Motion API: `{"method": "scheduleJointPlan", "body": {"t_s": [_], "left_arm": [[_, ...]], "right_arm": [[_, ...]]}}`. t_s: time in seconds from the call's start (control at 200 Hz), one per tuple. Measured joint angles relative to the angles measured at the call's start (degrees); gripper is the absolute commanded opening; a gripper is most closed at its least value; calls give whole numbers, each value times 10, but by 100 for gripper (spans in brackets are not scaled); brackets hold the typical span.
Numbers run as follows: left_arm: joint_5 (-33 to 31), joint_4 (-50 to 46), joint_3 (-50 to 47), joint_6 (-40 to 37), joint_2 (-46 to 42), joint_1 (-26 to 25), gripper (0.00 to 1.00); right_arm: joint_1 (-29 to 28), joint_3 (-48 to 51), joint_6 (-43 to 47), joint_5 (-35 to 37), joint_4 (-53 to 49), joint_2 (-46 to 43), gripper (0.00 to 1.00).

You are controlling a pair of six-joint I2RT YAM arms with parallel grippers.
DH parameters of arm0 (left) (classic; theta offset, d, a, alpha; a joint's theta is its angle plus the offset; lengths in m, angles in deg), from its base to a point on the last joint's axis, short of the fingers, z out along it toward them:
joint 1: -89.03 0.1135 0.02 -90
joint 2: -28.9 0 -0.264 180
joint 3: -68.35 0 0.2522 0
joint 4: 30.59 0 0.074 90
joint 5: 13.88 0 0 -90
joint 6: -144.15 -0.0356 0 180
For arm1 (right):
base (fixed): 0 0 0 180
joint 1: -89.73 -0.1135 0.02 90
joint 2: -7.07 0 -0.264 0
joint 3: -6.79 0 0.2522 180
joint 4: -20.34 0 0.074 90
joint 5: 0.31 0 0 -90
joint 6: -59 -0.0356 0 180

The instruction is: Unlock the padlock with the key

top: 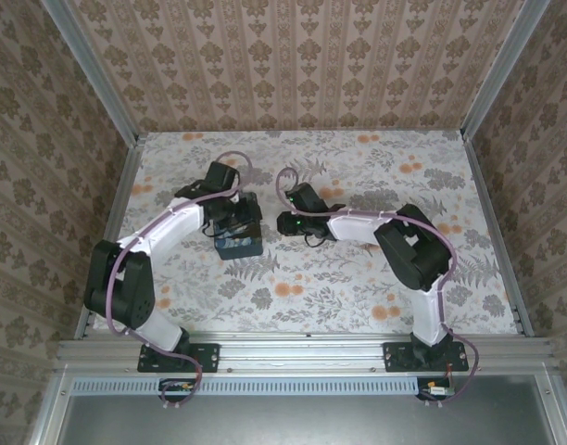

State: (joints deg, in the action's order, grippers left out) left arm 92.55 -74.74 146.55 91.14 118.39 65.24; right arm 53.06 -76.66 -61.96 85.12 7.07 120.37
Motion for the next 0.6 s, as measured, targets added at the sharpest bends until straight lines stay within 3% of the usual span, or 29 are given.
{"method": "scheduleJointPlan", "body": {"t_s": [0.035,0.06,0.07,0.08,0.09,0.1,0.105,0.11,0.12,0.135,0.22,0.315,0.465,0.6], "left_arm": [[3,0,1,-4,-2,9,48],[3,-2,4,-8,-3,16,51],[3,-3,5,-9,-4,18,55],[3,-5,8,-14,-5,22,65],[3,-7,10,-14,-5,26,76],[3,-8,12,-17,-6,28,93],[3,-8,12,-17,-6,28,97],[2,-9,13,-18,-7,29,98],[2,-10,16,-22,-8,32,99],[2,-10,18,-27,-9,35,100],[-24,-11,33,-51,-20,66,100],[-96,28,3,-94,-52,107,100],[-200,211,-199,-241,-159,162,100],[-212,391,-361,-320,-174,207,100]], "right_arm": [[5,9,9,7,-1,-15,30],[8,17,14,13,0,-26,40],[10,20,17,13,0,-30,41],[11,24,17,13,0,-34,44],[13,29,23,14,0,-41,52],[14,32,26,14,0,-45,60],[15,33,26,14,-1,-47,66],[16,36,26,15,-1,-50,71],[19,42,29,16,-1,-59,92],[21,47,35,16,0,-66,99],[51,80,72,17,-15,-131,100],[103,97,114,33,-41,-211,100],[204,184,172,103,-49,-404,100],[280,337,208,148,1,-556,100]]}}
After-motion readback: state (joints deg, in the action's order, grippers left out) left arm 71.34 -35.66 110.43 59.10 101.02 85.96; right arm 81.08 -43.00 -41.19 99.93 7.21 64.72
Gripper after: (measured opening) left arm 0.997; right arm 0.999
